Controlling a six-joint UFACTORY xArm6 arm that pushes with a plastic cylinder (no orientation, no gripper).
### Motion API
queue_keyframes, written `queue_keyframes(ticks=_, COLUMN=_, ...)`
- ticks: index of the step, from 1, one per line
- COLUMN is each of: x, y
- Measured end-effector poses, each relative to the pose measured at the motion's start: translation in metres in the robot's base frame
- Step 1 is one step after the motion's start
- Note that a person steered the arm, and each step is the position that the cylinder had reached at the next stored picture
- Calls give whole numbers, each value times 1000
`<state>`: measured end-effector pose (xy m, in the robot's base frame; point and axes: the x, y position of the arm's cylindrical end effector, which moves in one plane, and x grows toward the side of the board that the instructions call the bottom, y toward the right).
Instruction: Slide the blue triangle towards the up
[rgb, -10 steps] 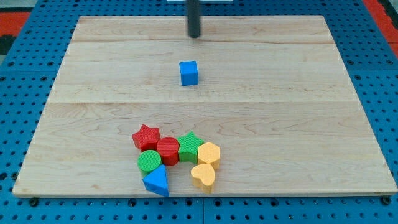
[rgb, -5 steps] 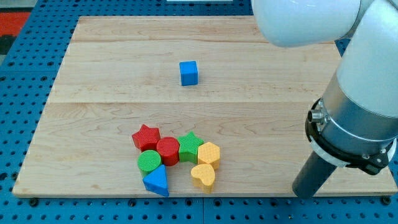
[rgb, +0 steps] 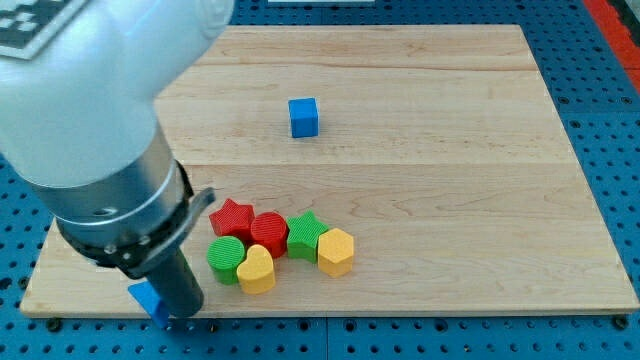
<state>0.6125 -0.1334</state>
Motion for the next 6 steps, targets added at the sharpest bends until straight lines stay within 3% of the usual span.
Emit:
queue_keyframes(ticks=3, x=-12, y=17)
queue_keyframes(ticks=4, x=6, y=43)
queue_keyframes(ticks=6, x=5, y=7)
